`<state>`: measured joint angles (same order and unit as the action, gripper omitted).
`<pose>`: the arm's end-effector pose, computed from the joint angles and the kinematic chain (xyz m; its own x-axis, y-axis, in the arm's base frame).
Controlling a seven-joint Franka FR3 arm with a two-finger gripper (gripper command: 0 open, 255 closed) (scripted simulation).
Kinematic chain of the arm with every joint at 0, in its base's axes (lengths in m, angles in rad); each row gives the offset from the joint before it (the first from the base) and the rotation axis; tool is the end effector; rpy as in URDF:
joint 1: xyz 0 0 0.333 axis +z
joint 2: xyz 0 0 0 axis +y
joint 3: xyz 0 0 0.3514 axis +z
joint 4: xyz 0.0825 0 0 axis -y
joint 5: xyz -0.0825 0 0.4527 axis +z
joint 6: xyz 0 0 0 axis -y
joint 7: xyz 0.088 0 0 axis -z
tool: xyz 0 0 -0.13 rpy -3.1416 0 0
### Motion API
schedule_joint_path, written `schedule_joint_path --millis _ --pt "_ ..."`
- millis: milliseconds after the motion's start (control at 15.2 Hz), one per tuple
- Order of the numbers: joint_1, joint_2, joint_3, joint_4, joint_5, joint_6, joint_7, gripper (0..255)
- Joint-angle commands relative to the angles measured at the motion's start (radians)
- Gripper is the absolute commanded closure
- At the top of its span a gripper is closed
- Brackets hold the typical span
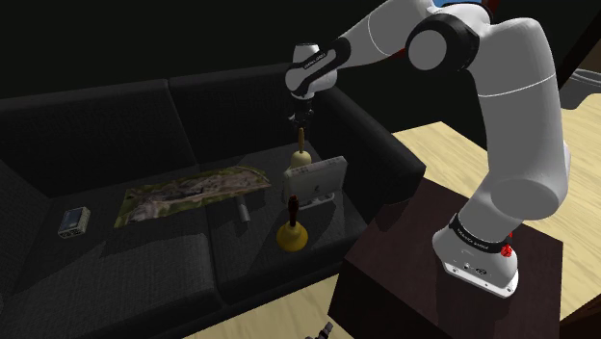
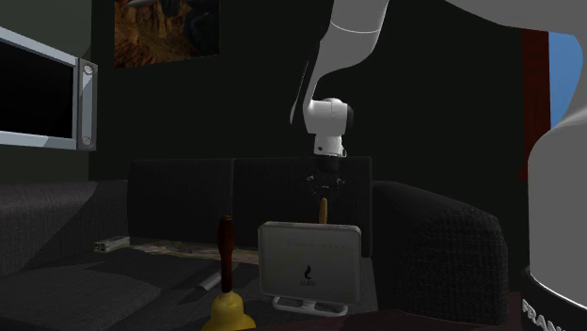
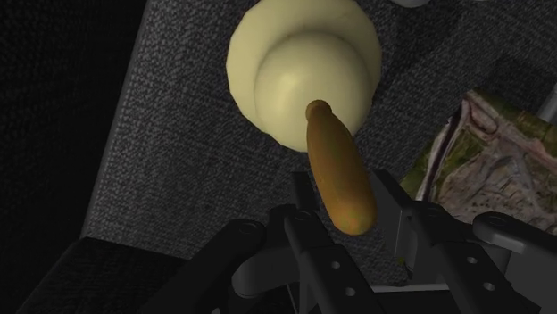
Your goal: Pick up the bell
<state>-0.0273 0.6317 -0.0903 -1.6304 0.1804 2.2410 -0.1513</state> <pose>0.7578 -0.0741 0.2128 0.9980 -0.0624 -0.0078 -0.0629 -0.9941 -0.0880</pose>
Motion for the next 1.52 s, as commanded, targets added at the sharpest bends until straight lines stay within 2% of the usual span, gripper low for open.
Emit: schedule_joint_path --millis 0,330,1452 --pt "0.000 0.001 0.000 0.000 0.000 0.000 0.000 255" --pt "0.000 -0.001 0.000 -0.003 0.000 0.001 0.000 255" --pt "0.005 -0.107 -0.012 0.041 -0.020 -0.148 0.022 255"
